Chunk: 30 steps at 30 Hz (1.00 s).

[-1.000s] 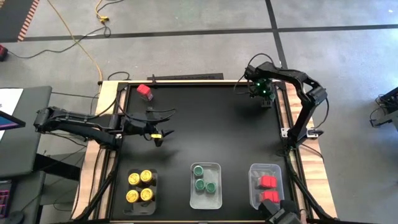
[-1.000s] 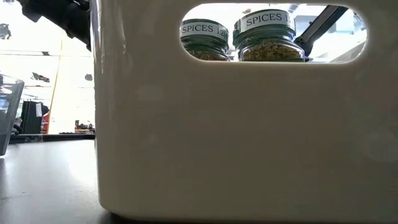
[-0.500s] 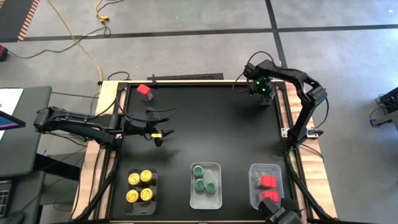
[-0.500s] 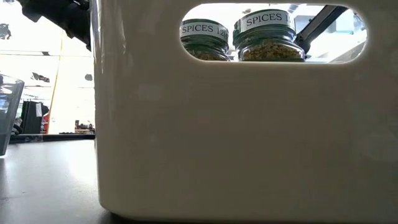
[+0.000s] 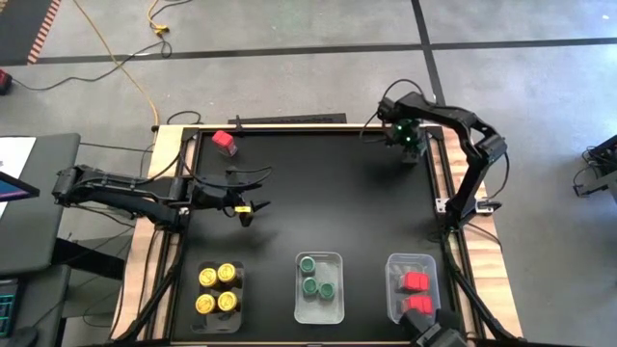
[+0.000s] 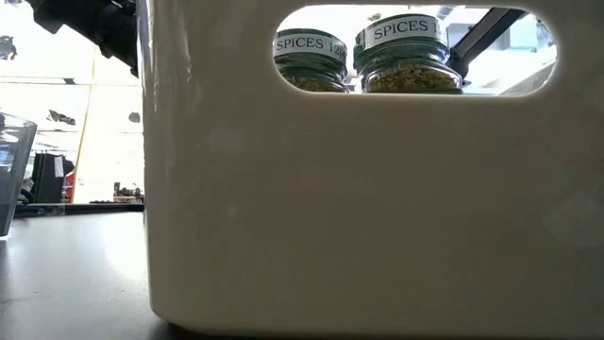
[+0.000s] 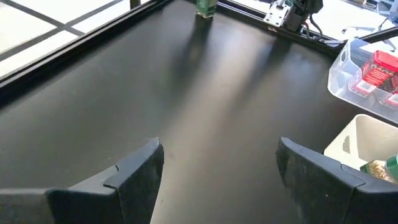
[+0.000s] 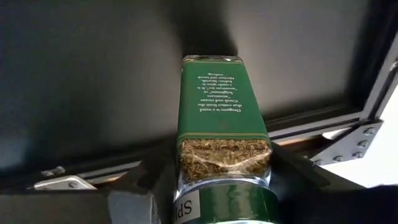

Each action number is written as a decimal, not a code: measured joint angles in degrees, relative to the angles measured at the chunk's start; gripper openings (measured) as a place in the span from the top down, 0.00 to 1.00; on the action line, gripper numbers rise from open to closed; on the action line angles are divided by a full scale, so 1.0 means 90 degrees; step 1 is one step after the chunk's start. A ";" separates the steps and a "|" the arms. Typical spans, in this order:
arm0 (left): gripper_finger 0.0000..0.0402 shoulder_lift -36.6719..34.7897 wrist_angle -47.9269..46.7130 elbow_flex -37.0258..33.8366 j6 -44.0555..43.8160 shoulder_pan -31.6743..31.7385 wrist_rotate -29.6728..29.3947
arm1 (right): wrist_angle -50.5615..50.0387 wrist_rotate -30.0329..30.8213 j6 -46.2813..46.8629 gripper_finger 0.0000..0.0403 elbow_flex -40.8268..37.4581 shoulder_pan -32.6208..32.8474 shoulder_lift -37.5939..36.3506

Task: Sort spices by type
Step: Put the green seasoning bottle into the white bin

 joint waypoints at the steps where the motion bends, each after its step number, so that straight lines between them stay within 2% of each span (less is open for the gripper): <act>1: 0.26 0.0000 0.0001 0.0000 0.0000 0.0000 0.0000 | -0.0004 -0.0009 0.0043 0.46 0.0000 0.0042 -0.0032; 7: 0.26 0.0000 0.0001 0.0000 0.0037 0.0000 0.0000 | 0.0013 -0.0091 0.0806 0.46 0.0326 0.0499 -0.0638; 10: 0.26 0.0000 0.0002 0.0000 0.0139 0.0000 -0.0001 | -0.0252 -0.0588 0.1190 0.46 0.0574 0.0942 -0.1132; 14: 0.26 0.0000 0.0005 0.0000 0.0284 0.0000 -0.0002 | -0.0737 -0.1084 0.2020 0.46 0.0994 0.1797 -0.1756; 19: 0.26 0.0000 0.0005 0.0000 0.0025 0.0000 0.0022 | -0.1388 -0.1235 0.3512 0.46 0.1770 0.3337 -0.2050; 24: 0.26 0.0000 0.0000 0.0000 0.0002 0.0002 0.0376 | -0.1583 -0.1541 0.5044 0.46 0.2906 0.5207 -0.1588; 30: 0.26 0.0000 -0.0011 0.0000 0.0000 0.0002 0.0537 | -0.1645 -0.1736 0.6197 0.46 0.4622 0.6822 -0.0119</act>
